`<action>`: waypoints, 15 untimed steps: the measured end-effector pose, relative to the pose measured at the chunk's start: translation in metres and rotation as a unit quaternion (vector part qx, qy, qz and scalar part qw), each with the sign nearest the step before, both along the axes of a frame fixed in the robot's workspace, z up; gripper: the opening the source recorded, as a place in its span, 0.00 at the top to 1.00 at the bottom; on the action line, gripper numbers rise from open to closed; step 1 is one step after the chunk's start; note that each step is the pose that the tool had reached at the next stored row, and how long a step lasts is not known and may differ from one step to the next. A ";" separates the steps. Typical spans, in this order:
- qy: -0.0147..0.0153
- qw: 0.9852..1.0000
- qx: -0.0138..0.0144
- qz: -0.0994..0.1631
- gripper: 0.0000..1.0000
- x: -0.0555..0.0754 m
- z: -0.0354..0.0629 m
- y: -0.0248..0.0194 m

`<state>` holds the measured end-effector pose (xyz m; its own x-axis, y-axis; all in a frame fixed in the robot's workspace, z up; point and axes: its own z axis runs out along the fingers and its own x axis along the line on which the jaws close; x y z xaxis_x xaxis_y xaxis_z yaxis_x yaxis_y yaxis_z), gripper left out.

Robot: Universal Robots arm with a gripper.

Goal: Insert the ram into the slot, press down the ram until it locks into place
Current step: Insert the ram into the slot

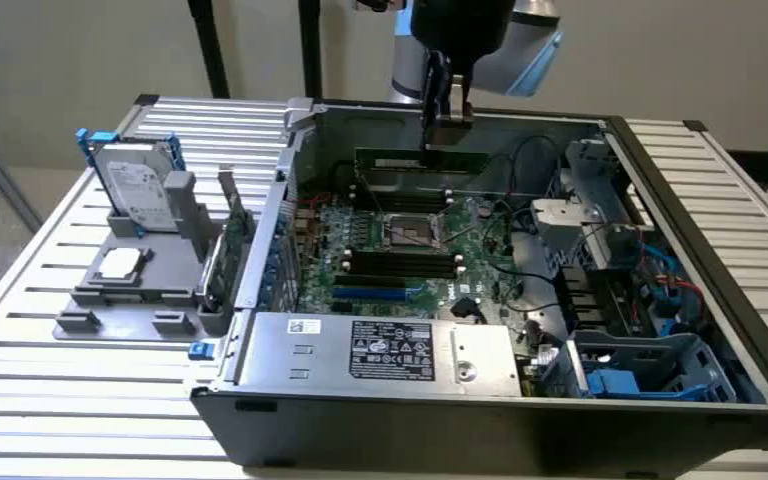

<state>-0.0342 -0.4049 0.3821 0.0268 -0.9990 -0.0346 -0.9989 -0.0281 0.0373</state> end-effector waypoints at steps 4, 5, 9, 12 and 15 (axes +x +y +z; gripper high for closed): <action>0.000 1.000 0.000 0.000 0.87 0.000 0.0000 0.0000; 0.000 1.000 0.000 0.000 0.87 0.000 0.0000 0.0000; 0.000 1.000 0.000 0.000 0.87 0.000 -0.0001 0.0000; 0.000 1.000 0.000 -0.019 0.87 0.000 -0.0047 0.0000; 0.000 0.999 0.000 -0.041 0.87 0.000 -0.0100 0.0000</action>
